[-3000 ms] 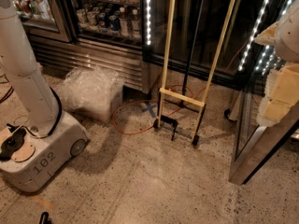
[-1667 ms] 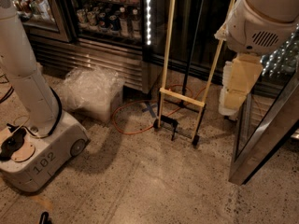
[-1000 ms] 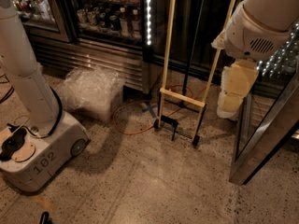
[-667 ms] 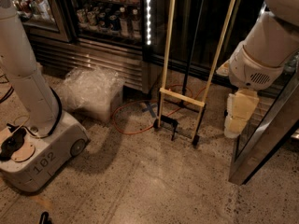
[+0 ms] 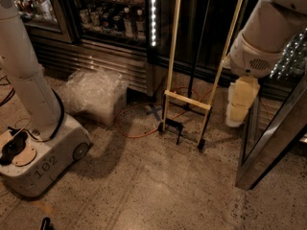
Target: Close left fridge door
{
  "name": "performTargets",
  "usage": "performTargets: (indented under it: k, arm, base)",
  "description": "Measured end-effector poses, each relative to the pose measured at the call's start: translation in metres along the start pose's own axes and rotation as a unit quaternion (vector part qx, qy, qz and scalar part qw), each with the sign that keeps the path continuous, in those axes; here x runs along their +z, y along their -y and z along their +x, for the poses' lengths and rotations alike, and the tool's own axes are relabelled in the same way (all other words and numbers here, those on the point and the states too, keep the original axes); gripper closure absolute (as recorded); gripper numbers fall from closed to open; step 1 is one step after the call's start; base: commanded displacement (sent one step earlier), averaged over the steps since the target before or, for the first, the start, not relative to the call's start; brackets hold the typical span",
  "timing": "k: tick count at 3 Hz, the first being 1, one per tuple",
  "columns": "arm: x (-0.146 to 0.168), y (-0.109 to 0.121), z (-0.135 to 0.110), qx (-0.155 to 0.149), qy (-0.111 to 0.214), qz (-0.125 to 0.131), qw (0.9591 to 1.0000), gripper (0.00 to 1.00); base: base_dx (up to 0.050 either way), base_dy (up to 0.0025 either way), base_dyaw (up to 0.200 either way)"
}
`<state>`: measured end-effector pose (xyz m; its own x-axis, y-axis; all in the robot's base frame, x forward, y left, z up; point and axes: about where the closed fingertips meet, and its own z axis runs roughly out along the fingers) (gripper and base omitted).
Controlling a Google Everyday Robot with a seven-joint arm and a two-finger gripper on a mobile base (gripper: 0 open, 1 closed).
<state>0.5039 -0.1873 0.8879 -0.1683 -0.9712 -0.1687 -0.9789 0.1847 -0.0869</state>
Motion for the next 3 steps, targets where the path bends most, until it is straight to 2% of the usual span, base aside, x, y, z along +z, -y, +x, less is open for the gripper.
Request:
performTargets:
  k: [1, 2, 3]
  arm:
    - [-0.0223, 0.0374, -0.0156, 0.021, -0.01, 0.024, 0.9994, 0.0]
    - [-0.022, 0.0383, -0.0164, 0.021, -0.009, 0.025, 0.9994, 0.0]
    - [-0.0215, 0.0404, -0.0181, 0.012, 0.016, 0.014, 0.9997, 0.0]
  base:
    - [0.0, 0.0, 0.0]
    - [0.0, 0.0, 0.0]
    - [0.0, 0.0, 0.0]
